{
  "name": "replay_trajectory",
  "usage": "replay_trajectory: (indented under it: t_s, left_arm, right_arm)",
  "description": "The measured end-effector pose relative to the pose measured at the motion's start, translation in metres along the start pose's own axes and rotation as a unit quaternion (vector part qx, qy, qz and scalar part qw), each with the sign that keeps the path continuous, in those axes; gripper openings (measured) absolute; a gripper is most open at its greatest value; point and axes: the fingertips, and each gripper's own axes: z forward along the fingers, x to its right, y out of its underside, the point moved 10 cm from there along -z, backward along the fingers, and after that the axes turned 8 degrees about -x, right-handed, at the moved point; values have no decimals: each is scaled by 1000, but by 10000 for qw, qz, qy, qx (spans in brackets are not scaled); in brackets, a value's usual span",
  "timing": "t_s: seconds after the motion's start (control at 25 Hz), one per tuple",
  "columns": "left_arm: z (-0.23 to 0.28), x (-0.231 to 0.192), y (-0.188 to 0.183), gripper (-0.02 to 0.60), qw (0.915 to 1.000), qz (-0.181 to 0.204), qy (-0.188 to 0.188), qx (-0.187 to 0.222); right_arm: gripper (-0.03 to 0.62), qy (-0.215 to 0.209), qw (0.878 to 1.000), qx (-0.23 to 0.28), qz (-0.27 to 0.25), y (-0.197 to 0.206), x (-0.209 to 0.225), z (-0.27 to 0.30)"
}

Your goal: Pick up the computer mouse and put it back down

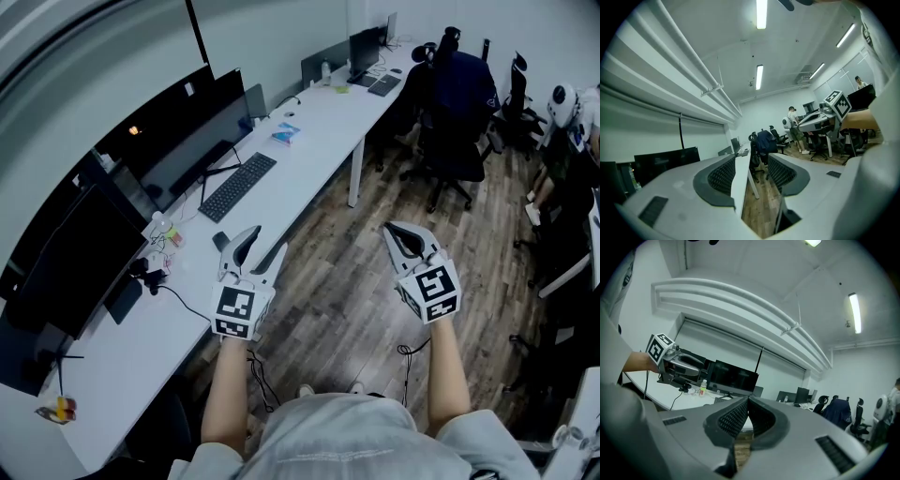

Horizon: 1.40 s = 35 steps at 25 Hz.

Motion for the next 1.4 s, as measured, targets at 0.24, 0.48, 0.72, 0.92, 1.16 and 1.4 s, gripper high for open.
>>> replay_trajectory:
  t_s: [0.24,0.48,0.72,0.92,1.16,1.4]
  left_arm:
    - [1,3,2,212,10000,-19,-39,-75]
    - [5,10,-1,212,9998,-16,-162,-147]
    - [11,29,-4,212,9991,-32,-306,-303]
    - [15,41,-10,212,9979,-116,-501,-396]
    - [20,40,-15,212,9958,-253,-765,-444]
    - [38,22,0,212,9939,-363,-857,-597]
  right_arm:
    - [2,-76,9999,-71,-14,6,4,2]
    - [2,-256,9997,-39,27,13,14,1]
    - [2,-356,9992,150,90,24,31,-4]
    - [2,-529,9982,198,183,35,50,-4]
    - [1,-665,9976,106,142,39,64,7]
    - [2,-744,9971,68,162,42,67,43]
